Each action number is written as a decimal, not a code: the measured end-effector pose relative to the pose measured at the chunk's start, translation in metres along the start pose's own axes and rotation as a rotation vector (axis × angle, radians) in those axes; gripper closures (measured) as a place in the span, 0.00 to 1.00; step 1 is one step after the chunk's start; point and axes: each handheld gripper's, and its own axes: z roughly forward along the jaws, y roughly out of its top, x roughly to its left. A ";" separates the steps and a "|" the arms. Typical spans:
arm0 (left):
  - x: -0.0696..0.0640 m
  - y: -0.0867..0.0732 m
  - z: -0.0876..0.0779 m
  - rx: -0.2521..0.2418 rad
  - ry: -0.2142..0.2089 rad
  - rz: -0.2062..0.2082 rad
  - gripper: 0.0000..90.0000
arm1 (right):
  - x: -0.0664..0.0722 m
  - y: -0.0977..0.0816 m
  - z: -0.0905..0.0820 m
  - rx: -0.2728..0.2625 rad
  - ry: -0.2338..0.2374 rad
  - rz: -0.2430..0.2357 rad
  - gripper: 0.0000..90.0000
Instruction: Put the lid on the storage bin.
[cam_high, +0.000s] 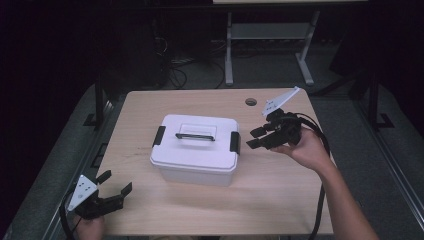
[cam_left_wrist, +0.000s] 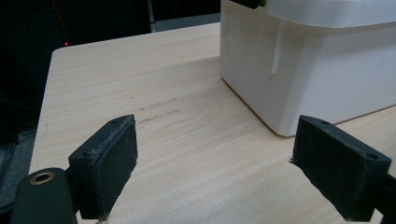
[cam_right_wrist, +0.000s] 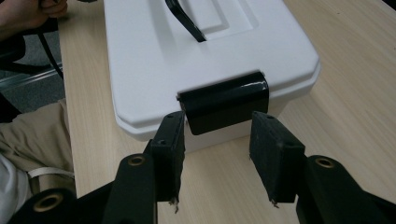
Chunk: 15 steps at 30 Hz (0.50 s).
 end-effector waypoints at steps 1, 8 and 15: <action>0.000 0.000 0.000 0.000 0.001 0.000 0.14 | 0.000 -0.001 -0.001 -0.001 -0.002 0.000 0.61; -0.001 0.000 0.000 0.000 0.001 0.004 0.14 | 0.000 -0.013 -0.003 -0.014 -0.001 0.020 0.60; -0.002 0.001 0.000 0.004 0.001 0.009 0.14 | 0.000 -0.027 -0.004 -0.018 -0.006 0.036 0.60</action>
